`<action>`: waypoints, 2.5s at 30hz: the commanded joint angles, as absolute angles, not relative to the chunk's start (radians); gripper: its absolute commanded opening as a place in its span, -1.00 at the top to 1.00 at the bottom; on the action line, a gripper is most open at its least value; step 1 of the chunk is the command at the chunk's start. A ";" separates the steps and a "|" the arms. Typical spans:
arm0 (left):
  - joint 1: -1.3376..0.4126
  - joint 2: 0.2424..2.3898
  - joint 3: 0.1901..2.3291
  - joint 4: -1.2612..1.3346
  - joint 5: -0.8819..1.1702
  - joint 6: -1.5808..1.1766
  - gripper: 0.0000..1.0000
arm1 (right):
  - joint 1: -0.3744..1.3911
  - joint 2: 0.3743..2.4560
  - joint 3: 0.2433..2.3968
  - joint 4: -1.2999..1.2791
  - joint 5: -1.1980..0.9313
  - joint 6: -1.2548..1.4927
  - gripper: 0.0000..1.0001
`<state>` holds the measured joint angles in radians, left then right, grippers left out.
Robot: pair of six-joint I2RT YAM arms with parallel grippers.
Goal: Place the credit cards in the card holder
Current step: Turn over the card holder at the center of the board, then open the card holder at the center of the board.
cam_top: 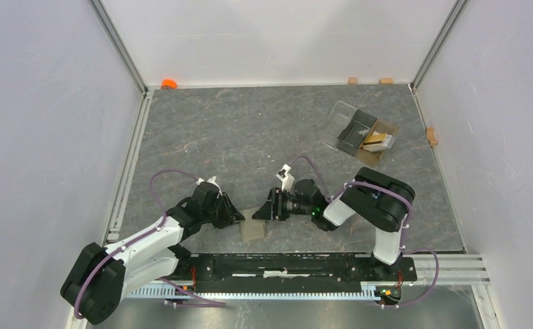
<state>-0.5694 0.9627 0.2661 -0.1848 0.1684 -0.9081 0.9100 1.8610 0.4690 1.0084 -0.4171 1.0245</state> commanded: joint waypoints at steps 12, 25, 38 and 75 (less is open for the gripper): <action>-0.574 0.977 0.215 -0.102 0.162 -0.951 0.39 | 0.923 1.865 0.524 1.114 -0.416 0.929 0.67; -0.357 1.034 0.834 -0.593 0.316 -0.543 -0.44 | 0.890 1.393 0.508 0.647 -0.094 0.262 1.00; -0.247 1.137 0.956 -0.565 0.330 -0.404 -0.54 | 1.244 1.439 0.473 0.764 0.605 -0.469 1.00; -0.751 1.220 0.422 -0.019 0.237 -0.905 -0.24 | 0.883 1.289 0.276 0.560 -0.311 0.780 -0.08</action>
